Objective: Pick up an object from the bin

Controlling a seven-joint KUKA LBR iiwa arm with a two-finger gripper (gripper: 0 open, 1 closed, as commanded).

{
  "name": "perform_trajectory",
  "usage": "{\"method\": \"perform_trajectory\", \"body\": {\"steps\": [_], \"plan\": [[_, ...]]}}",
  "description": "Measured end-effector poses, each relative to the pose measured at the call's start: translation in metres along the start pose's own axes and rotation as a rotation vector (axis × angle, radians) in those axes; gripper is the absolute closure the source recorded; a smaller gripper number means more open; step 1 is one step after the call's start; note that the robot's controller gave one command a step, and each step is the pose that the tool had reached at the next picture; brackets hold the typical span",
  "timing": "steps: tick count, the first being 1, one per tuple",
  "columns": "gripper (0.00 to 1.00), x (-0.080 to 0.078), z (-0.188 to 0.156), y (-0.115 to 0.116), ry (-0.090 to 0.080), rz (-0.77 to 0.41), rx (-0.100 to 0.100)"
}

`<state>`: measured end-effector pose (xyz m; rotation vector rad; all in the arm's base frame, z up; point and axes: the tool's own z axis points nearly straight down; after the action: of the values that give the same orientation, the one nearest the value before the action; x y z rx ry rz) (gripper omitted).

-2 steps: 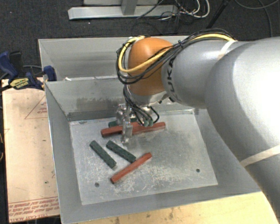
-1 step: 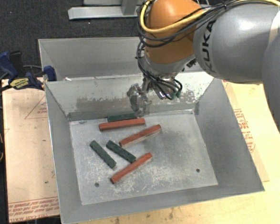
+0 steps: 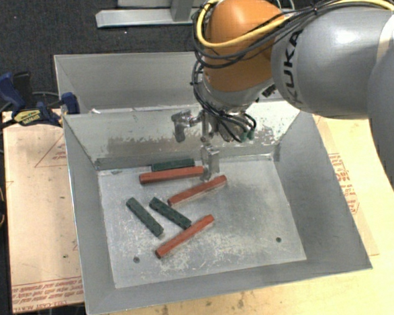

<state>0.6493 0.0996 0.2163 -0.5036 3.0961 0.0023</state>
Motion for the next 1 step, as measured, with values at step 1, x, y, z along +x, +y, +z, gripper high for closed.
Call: {"method": "perform_trajectory", "body": {"steps": [1], "plan": [[0.00, 0.0341, -0.0034, -0.0304, 0.004, -0.200, 0.001]]}}
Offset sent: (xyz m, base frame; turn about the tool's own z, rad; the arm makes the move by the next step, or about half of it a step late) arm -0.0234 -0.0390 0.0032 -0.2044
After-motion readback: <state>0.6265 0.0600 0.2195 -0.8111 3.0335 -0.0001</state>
